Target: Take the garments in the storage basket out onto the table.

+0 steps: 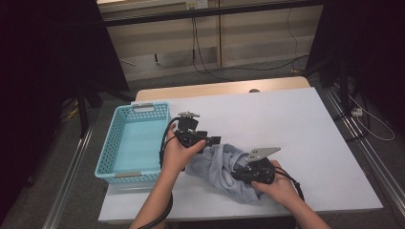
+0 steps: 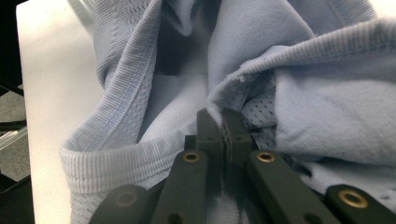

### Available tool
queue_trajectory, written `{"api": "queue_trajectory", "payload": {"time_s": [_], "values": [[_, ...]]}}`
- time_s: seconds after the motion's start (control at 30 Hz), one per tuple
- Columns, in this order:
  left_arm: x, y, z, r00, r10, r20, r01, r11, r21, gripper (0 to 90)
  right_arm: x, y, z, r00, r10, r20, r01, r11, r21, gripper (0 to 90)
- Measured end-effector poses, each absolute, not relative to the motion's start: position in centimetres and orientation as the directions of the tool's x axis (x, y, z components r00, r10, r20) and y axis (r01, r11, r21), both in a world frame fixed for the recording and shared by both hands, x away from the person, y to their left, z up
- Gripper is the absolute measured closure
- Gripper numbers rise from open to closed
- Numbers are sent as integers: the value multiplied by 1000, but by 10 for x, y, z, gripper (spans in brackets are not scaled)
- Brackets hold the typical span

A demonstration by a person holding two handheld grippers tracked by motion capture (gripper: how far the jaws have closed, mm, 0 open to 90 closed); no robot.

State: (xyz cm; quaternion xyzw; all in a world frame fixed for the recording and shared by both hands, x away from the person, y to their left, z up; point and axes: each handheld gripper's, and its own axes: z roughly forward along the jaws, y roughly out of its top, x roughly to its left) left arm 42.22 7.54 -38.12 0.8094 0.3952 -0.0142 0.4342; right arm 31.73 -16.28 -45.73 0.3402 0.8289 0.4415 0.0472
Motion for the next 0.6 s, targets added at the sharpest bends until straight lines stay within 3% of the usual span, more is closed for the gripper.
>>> {"api": "queue_trajectory", "payload": {"time_s": [0.37, 0.6], "values": [[422, 62, -399, 703, 609, -367, 660, -365, 657, 371, 316, -163, -458, -768, 599, 227, 523, 381, 762, 888], [413, 65, -412, 725, 603, -333, 638, -406, 654, 466, 317, -164, -458, -764, 602, 232, 527, 375, 763, 887]]}}
